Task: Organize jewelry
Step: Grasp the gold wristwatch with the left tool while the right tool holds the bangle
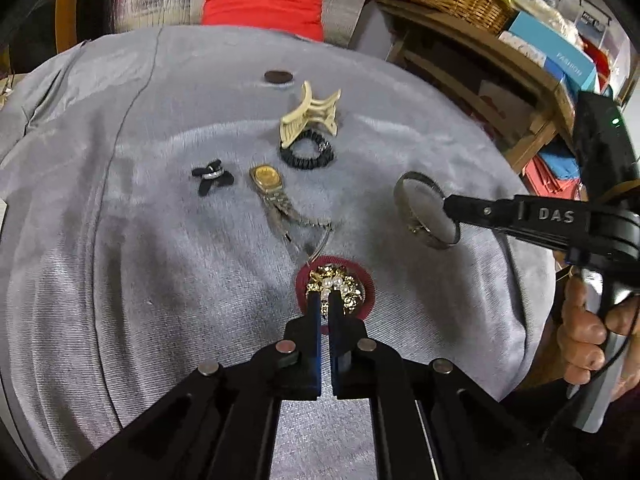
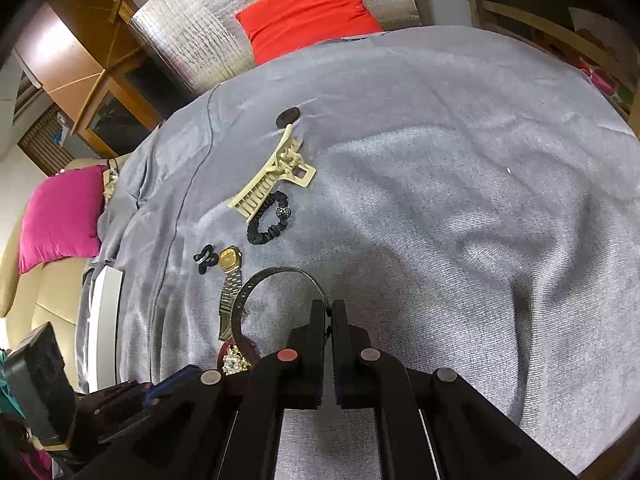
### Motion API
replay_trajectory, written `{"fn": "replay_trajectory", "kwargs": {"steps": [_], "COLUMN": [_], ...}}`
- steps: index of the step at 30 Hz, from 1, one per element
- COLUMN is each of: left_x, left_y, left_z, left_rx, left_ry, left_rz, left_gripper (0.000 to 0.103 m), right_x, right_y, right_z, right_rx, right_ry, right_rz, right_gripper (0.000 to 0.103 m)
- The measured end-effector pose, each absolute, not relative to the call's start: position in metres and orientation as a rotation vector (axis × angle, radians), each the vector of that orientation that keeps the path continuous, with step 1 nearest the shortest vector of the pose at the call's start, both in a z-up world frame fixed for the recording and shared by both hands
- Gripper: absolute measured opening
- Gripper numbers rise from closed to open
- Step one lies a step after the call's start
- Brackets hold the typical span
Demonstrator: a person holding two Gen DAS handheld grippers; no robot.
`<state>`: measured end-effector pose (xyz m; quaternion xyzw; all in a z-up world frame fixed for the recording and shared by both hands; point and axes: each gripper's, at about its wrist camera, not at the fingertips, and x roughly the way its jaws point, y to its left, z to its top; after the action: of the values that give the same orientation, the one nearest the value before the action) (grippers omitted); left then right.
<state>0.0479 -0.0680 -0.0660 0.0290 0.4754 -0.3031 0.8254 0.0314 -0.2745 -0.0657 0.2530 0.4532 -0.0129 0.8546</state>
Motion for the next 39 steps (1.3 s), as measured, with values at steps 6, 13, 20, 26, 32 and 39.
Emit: {"fn": "replay_trajectory", "kwargs": {"steps": [6, 13, 20, 26, 32, 39], "left_x": [0.049, 0.049, 0.044, 0.044, 0.043, 0.046], "left_y": [-0.063, -0.068, -0.077, -0.09, -0.09, -0.073], "left_z": [-0.06, -0.074, -0.072, -0.09, -0.09, -0.074], "left_rx": [0.07, 0.058, 0.041, 0.097, 0.129, 0.053], "left_ry": [1.004, 1.081, 1.052, 1.103, 1.087, 1.032], "left_rz": [-0.633, -0.646, -0.664, -0.659, -0.648, -0.645], "left_gripper": [0.003, 0.026, 0.062, 0.059, 0.025, 0.01], "right_x": [0.032, 0.03, 0.027, 0.026, 0.025, 0.027], "right_y": [-0.273, -0.276, -0.284, -0.285, -0.284, -0.281], "right_z": [-0.065, -0.065, -0.064, -0.063, -0.062, -0.063], "right_rx": [0.534, 0.53, 0.541, 0.545, 0.541, 0.536], "right_ry": [0.951, 0.944, 0.938, 0.934, 0.928, 0.934], "right_rz": [-0.022, -0.033, -0.044, -0.04, -0.043, -0.038], "right_gripper": [0.004, 0.005, 0.005, 0.006, 0.006, 0.006]}}
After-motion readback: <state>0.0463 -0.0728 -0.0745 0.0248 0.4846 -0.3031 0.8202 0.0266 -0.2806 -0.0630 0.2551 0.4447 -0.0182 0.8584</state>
